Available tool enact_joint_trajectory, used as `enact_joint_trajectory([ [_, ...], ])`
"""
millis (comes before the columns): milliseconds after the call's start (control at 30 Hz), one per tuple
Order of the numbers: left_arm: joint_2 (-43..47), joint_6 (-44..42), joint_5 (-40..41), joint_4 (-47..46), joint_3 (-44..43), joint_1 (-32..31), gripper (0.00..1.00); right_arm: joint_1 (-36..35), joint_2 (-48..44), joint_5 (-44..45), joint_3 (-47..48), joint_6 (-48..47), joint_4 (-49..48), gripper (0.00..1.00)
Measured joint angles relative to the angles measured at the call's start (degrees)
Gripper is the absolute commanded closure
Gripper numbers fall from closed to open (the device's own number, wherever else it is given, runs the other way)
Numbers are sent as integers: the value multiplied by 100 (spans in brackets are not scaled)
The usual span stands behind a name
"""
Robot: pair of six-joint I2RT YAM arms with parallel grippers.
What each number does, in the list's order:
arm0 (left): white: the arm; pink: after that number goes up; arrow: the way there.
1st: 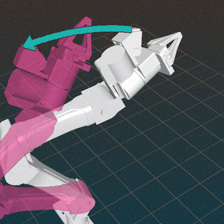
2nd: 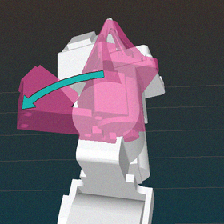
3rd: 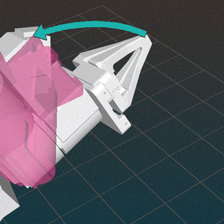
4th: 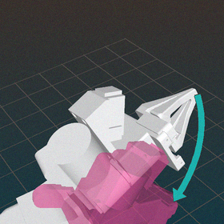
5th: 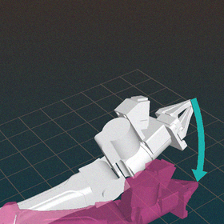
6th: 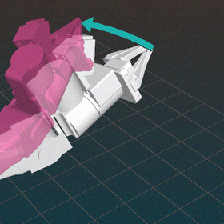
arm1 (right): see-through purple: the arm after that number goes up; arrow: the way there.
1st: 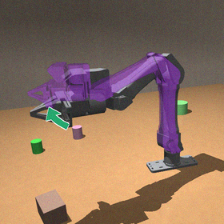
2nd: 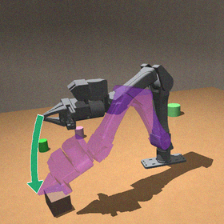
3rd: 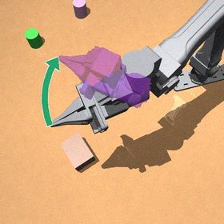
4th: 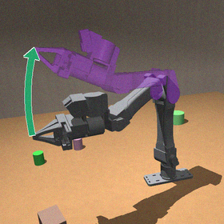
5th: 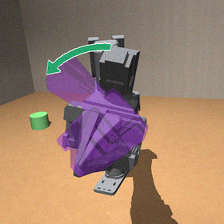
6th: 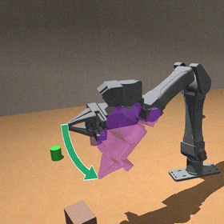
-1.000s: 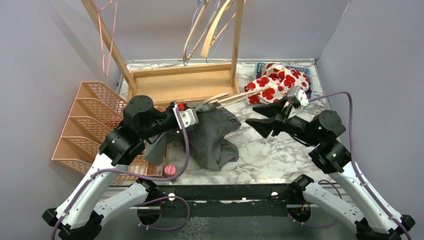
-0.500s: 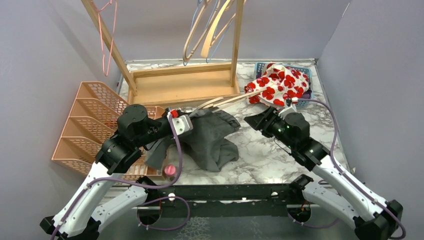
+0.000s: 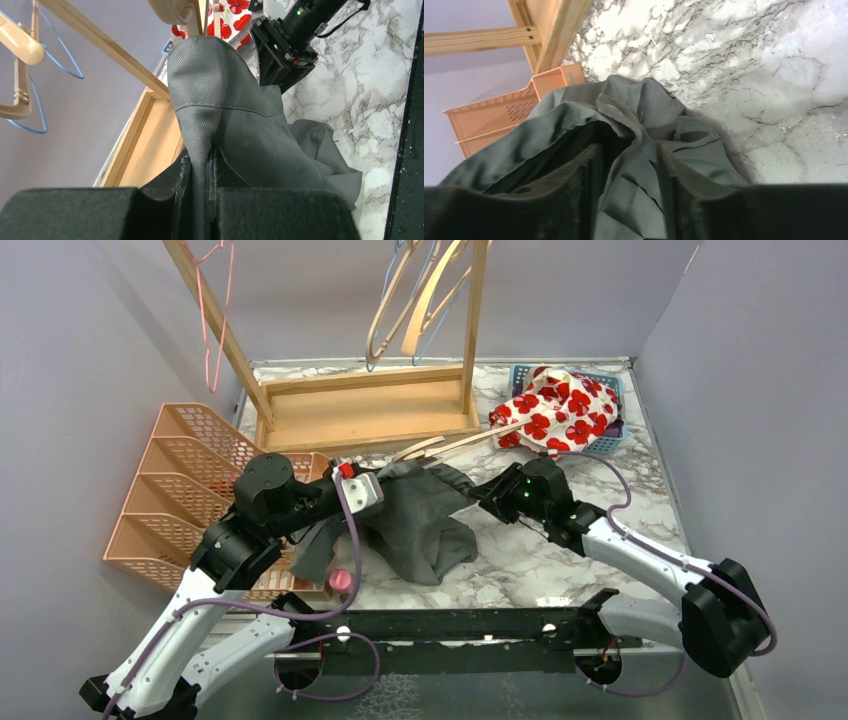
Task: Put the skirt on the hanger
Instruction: Hang the skirt on the hanger.
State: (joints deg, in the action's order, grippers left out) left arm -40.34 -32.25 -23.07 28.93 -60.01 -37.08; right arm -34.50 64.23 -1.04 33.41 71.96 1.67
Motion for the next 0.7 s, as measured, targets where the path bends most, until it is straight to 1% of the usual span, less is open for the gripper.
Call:
enact_joint_trajectory([
  [33,0,7,0,-4,7,0,100,0,111,-50,-7,35,-57,67],
  [133,7,22,2,-13,7,0,100,0,345,-168,-15,70,-151,79],
  [200,13,37,11,-11,7,0,100,0,393,-184,-22,63,-175,92],
  [233,20,48,20,-11,7,0,100,0,393,-179,-26,46,-190,97],
  [333,72,83,44,-13,22,0,100,0,363,-103,-24,-109,-208,99],
  [433,173,136,85,-15,103,0,100,-7,229,203,92,-466,-50,99],
  [700,595,361,256,-55,520,0,100,133,-468,1220,1003,-1834,361,99],
])
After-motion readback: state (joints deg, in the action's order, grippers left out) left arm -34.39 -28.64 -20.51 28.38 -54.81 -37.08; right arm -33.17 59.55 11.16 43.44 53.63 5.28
